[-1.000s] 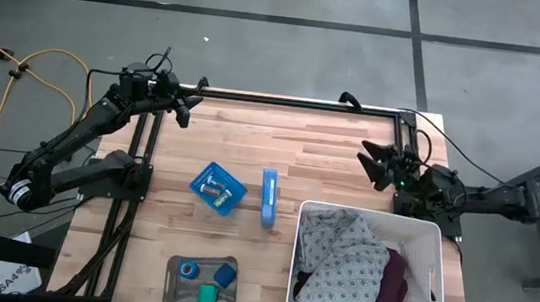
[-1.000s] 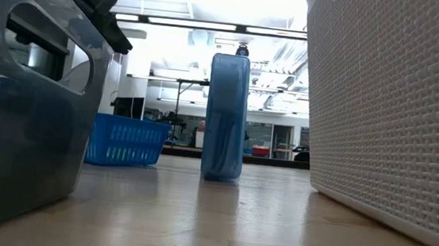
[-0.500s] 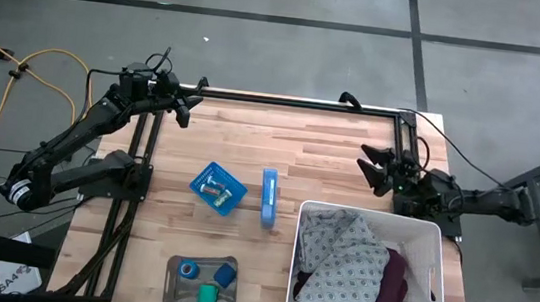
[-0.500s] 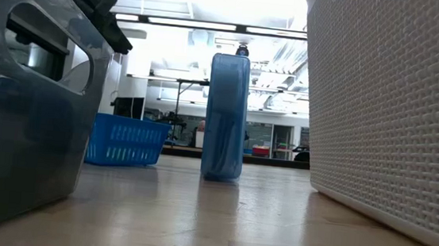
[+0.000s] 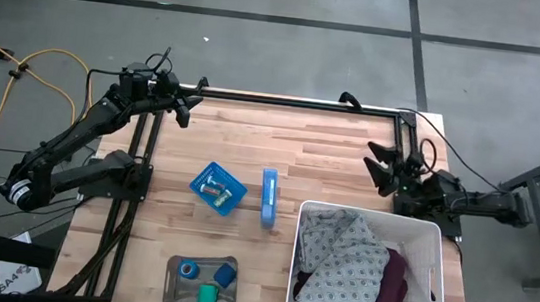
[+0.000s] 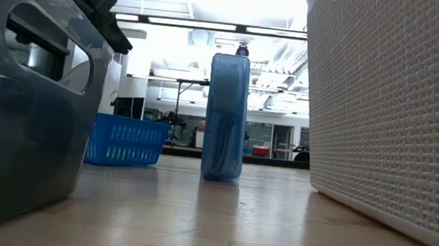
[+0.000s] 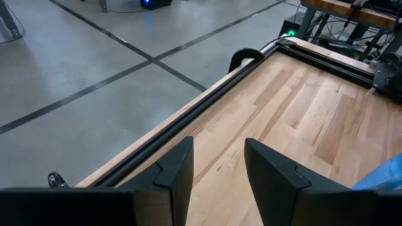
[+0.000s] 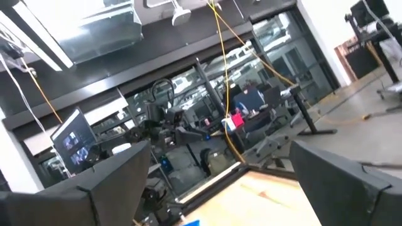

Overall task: Pick & Place Medicine items
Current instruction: Return to Home Position

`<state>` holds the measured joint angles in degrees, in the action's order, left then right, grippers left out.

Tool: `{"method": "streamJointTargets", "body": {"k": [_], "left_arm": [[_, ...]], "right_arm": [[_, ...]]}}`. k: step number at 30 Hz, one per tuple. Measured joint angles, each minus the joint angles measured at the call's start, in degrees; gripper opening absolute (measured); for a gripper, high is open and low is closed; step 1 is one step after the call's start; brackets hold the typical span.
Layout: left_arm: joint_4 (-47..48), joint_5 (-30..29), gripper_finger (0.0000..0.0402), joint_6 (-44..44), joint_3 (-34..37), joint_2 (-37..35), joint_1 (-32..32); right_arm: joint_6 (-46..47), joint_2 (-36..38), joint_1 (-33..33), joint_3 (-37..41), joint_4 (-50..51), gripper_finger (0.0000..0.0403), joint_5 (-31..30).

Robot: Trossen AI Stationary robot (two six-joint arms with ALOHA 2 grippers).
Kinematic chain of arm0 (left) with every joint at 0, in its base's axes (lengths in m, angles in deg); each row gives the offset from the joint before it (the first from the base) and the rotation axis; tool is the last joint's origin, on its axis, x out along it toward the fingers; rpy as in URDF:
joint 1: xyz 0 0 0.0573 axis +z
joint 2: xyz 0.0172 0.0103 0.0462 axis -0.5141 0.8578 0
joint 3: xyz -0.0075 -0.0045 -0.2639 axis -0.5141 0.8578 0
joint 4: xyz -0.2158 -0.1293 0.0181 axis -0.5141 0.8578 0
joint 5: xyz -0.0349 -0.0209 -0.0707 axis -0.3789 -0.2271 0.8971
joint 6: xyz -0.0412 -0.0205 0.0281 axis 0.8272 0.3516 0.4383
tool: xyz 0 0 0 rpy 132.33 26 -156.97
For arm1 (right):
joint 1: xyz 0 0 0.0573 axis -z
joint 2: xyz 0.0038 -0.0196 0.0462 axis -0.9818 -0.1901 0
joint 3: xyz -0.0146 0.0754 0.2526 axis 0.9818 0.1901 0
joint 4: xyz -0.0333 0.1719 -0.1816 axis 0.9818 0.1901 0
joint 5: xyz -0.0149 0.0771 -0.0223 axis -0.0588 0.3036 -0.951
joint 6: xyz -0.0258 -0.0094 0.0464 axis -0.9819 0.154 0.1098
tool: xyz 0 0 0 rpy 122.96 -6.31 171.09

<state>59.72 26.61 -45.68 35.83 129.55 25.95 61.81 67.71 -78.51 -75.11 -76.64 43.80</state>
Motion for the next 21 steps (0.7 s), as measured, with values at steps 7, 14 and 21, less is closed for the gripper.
{"method": "streamJointTargets", "body": {"k": [7,14,21], "left_arm": [[0.0,0.0,0.0136,0.0,0.0,0.0,0.0],[0.0,0.0,0.0136,0.0,0.0,0.0,0.0],[0.0,0.0,0.0136,0.0,0.0,0.0,0.0]], "right_arm": [[-4.7,3.7,0.0,0.0,0.6,0.0369,-0.3],[-8.3,5.0,0.0,0.1,-0.9,0.0369,-5.0],[-9.5,5.0,0.0,0.1,-0.6,0.0369,-5.8]]}}
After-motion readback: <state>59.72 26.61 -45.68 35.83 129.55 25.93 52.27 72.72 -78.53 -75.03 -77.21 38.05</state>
